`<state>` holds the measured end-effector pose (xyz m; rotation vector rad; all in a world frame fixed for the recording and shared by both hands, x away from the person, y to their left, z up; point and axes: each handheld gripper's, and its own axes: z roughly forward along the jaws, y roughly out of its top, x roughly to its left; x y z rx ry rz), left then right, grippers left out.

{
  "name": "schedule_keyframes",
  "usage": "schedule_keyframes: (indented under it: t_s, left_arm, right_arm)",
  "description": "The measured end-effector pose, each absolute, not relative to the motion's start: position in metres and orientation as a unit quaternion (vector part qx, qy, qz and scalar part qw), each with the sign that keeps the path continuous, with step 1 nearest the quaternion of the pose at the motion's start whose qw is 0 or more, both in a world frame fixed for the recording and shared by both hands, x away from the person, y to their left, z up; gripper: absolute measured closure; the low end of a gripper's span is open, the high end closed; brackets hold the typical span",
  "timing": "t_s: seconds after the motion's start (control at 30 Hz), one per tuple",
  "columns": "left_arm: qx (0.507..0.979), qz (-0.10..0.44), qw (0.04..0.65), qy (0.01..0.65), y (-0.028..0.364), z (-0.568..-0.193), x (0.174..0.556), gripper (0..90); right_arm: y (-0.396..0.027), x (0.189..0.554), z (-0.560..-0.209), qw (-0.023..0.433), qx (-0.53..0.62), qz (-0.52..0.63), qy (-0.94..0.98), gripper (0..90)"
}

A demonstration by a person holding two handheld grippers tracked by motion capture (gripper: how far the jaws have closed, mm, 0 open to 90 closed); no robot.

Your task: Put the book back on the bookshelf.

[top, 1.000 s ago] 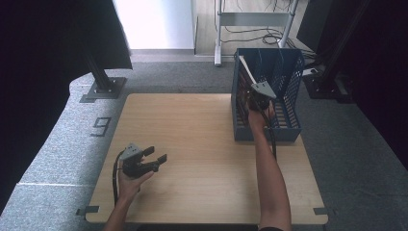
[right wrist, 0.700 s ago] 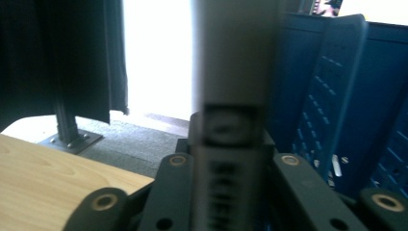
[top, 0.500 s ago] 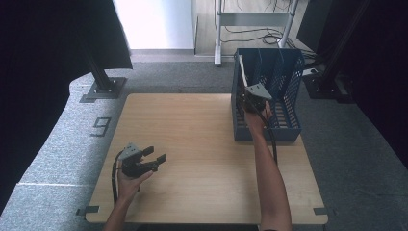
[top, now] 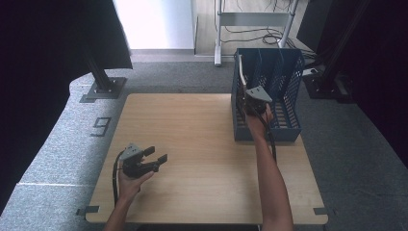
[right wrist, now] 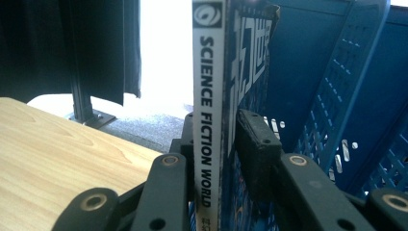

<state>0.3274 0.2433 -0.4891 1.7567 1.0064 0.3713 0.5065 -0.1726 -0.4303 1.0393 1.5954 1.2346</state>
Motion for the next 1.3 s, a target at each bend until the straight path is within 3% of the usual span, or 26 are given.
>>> schedule_keyframes:
  t_s: [0.2, 0.7, 1.3]
  left_arm:
    - [0.73, 0.155, 0.514, 0.421, 0.245, -0.49, 0.329, 28.5]
    - [0.732, 0.154, 0.515, 0.419, 0.243, -0.489, 0.328, 28.5]
    - [0.731, 0.153, 0.52, 0.416, 0.242, -0.485, 0.327, 28.4]
  right_arm:
    - [-0.173, 0.512, -0.43, 0.42, 0.415, 0.496, 0.637, 71.1]
    - [-0.174, 0.503, -0.434, 0.399, 0.42, 0.5, 0.644, 55.5]
    - [-0.179, 0.485, -0.429, 0.393, 0.434, 0.511, 0.629, 47.2]
